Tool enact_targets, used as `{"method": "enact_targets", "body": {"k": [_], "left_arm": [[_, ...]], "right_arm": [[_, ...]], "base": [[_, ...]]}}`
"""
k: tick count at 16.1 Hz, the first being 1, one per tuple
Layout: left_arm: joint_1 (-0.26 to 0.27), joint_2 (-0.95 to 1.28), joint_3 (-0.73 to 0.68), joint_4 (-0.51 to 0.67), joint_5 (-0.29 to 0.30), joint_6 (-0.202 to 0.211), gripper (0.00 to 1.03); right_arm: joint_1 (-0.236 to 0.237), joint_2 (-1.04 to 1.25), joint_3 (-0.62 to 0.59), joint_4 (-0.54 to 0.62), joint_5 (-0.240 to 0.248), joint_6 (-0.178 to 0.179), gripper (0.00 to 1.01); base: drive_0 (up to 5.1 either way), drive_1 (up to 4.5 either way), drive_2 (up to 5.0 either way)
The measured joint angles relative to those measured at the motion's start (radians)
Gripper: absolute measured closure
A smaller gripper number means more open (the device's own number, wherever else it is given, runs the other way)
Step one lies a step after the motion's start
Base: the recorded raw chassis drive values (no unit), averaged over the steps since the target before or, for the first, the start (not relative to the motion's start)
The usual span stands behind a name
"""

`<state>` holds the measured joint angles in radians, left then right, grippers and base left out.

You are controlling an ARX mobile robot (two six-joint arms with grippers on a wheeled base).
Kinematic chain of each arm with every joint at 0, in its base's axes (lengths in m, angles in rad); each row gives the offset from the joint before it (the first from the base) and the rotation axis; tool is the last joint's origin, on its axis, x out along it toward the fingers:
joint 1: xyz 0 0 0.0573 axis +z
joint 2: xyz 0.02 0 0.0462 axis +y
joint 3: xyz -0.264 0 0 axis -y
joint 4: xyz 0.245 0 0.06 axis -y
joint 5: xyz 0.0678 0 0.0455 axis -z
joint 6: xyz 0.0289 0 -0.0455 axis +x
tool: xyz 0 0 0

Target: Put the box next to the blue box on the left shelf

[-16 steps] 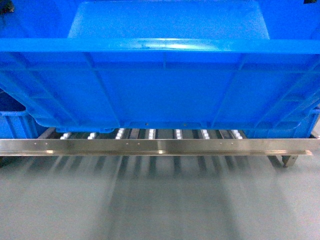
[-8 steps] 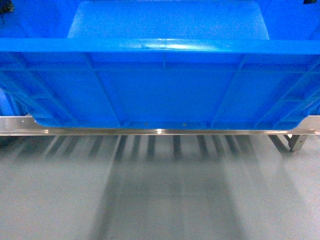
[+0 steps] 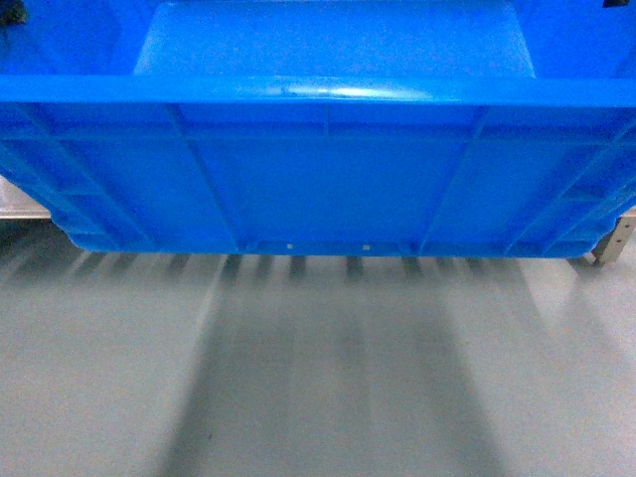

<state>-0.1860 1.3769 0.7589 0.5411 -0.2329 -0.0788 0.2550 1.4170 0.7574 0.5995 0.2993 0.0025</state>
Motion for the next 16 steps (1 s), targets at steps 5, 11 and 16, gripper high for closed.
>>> {"method": "enact_targets", "body": {"k": [5,11,16], "left_arm": [[0.000,0.000,0.000,-0.002,0.000,0.000,0.89],[0.000,0.000,0.000,-0.001,0.000,0.000,0.89],[0.000,0.000,0.000,-0.001,0.000,0.000,0.89]], "right_arm": [[0.000,0.000,0.000,-0.002,-0.001,0.000,0.84],[0.000,0.001,-0.001,0.000,0.000,0.000,0.84],[0.000,0.001,-0.001,0.000,0.000,0.000,0.84]], "base": [[0.0,0.00,0.0],[0.0,0.00,0.0],[0.0,0.00,0.0]]}}
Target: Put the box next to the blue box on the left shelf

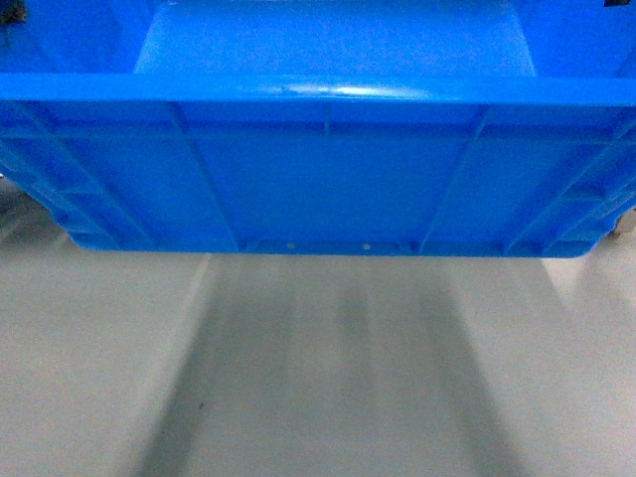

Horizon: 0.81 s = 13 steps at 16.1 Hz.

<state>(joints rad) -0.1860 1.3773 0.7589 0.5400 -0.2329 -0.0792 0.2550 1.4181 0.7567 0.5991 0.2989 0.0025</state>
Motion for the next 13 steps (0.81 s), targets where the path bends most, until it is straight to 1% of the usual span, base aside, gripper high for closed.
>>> {"method": "enact_targets", "body": {"k": [13], "left_arm": [[0.000,0.000,0.000,0.000,0.000,0.000,0.89]], "right_arm": [[0.000,0.000,0.000,0.000,0.000,0.000,0.84]], "base": [[0.0,0.00,0.0]]}}
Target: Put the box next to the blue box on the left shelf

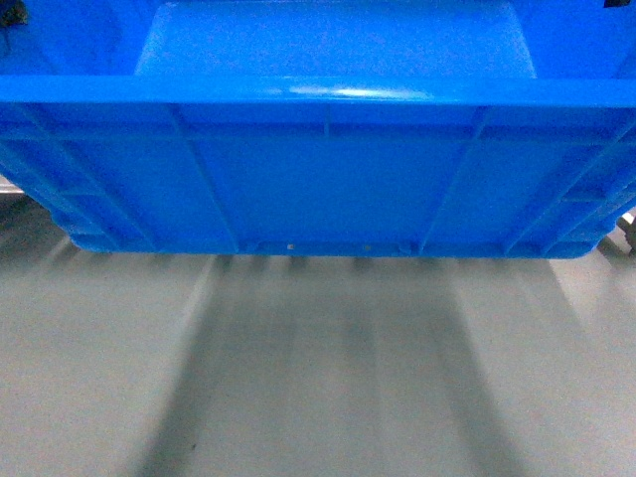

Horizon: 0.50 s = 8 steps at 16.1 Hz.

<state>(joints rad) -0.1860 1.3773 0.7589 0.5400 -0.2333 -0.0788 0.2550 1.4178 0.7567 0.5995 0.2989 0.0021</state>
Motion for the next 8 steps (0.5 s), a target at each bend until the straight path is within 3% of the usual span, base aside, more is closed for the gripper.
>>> {"method": "enact_targets", "body": {"k": [8], "left_arm": [[0.000,0.000,0.000,0.002,0.000,0.000,0.89]], "right_arm": [[0.000,0.000,0.000,0.000,0.000,0.000,0.84]], "base": [[0.0,0.00,0.0]]}}
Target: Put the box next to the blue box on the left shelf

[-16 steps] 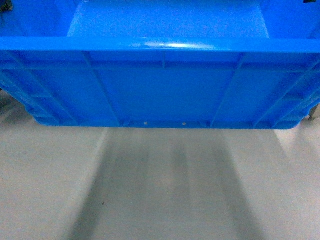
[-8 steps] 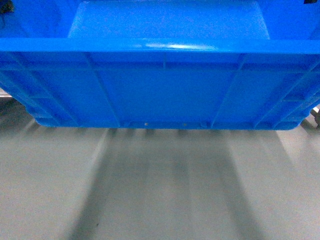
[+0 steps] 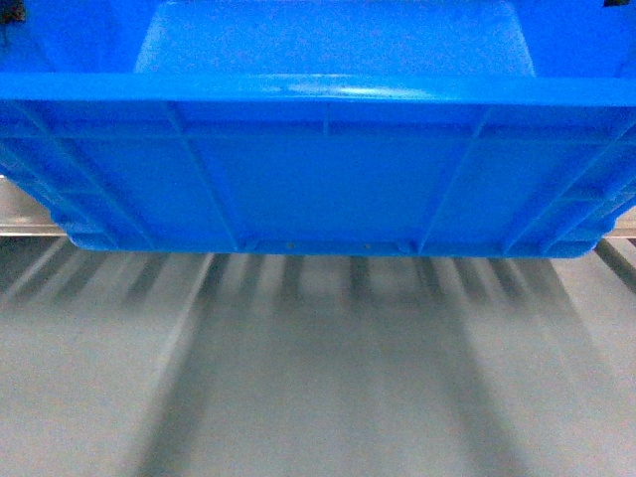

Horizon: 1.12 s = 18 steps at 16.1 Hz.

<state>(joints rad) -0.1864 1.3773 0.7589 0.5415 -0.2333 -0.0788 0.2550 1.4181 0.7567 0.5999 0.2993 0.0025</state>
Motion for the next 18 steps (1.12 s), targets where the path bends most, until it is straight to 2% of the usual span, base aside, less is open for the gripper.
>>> {"method": "enact_targets", "body": {"k": [18], "left_arm": [[0.000,0.000,0.000,-0.002,0.000,0.000,0.89]], "right_arm": [[0.000,0.000,0.000,0.000,0.000,0.000,0.84]], "base": [[0.2,4.24,-3.9]]}}
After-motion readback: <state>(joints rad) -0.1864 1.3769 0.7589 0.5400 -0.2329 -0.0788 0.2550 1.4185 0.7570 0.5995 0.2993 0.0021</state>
